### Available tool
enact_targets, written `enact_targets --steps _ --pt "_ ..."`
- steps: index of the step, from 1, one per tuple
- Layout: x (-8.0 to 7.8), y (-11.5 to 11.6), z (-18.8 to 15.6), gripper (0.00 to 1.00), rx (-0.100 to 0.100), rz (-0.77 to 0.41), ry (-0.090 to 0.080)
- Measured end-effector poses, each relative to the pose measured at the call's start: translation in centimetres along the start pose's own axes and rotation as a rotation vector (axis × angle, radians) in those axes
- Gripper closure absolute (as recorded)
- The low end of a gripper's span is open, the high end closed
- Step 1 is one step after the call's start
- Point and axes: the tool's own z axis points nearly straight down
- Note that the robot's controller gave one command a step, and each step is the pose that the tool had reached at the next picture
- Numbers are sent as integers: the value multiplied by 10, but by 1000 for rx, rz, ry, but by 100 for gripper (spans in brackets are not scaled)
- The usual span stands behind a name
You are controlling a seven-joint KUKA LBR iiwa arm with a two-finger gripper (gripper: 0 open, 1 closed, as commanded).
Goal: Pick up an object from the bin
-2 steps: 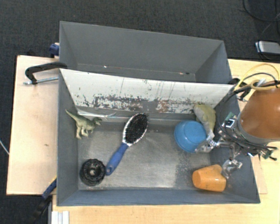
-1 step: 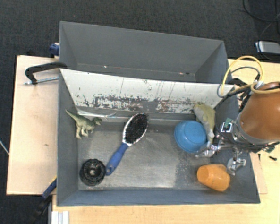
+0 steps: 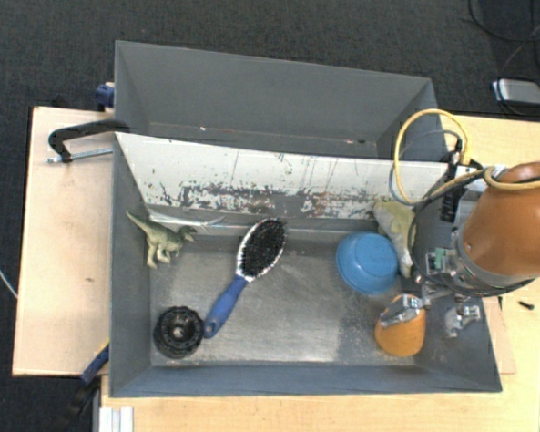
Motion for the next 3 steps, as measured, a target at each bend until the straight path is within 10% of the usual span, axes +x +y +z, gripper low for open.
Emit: enact_targets --steps 1,2,3 --pt "-12 -9 29 0 10 -455 -25" --pt "-11 -9 28 100 6 -450 -23" --pt "-8 -44 -116 100 5 -484 2"
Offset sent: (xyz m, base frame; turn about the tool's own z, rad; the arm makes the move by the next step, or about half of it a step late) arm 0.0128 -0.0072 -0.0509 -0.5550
